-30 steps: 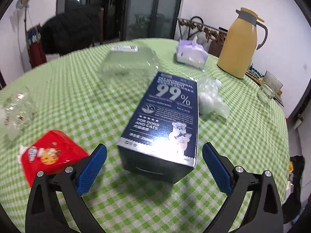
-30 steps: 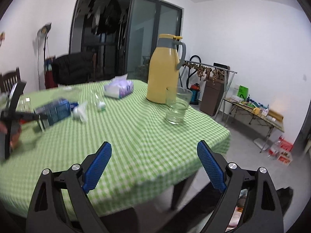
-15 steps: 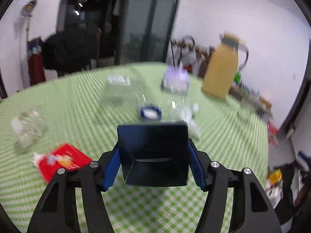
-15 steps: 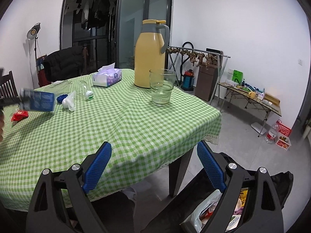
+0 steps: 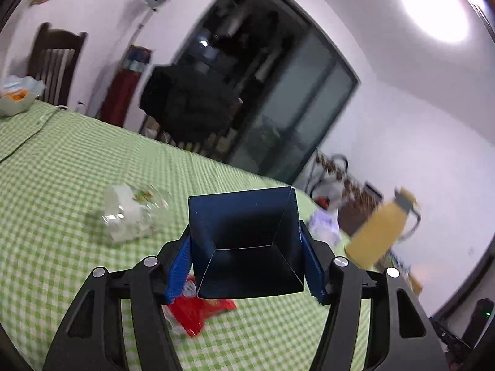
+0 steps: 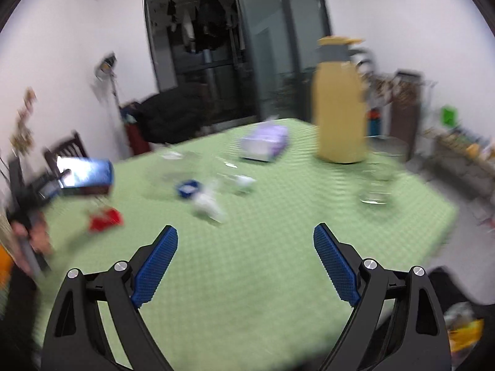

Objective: Collect trash
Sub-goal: 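Grasp the clear plastic clamshell with the right gripper while the left gripper holds the box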

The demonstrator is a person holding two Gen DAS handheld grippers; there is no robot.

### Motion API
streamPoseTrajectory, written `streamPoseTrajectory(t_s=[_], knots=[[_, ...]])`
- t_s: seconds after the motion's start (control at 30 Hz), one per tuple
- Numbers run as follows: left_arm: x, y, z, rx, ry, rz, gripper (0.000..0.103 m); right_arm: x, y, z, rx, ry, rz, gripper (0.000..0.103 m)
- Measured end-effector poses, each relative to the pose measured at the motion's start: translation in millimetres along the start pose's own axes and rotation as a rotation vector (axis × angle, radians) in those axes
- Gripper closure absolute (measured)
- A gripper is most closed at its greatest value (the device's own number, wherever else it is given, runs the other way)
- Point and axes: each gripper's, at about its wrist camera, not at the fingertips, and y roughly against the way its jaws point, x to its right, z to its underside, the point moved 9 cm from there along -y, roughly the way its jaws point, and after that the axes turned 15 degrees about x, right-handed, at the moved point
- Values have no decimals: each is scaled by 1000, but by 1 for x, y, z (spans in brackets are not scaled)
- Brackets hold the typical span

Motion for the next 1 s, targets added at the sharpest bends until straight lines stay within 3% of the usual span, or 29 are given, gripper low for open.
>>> streamPoseTrajectory(t_s=[0.07, 0.17, 0.37, 0.5, 0.73, 1.0], knots=[[1, 6, -9, 64, -61, -40, 43, -24, -42, -1, -54, -70, -87, 17], [-1, 5, -10, 67, -70, -55, 43, -59, -107, 3, -141, -123, -169, 17], [-21, -2, -11, 62, -30, -123, 43, -97, -231, 21, -285, -95, -127, 17], [-34, -8, -7, 37, 20, -141, 43, -104, -278, 23, -309, -195, -129, 17], [-37, -13, 0, -11, 51, -161, 43, -108, -308, 37, -375, -203, -100, 18], [-39, 1, -15, 42, 111, -146, 43, -125, -301, 34, -374, -329, -233, 67]])
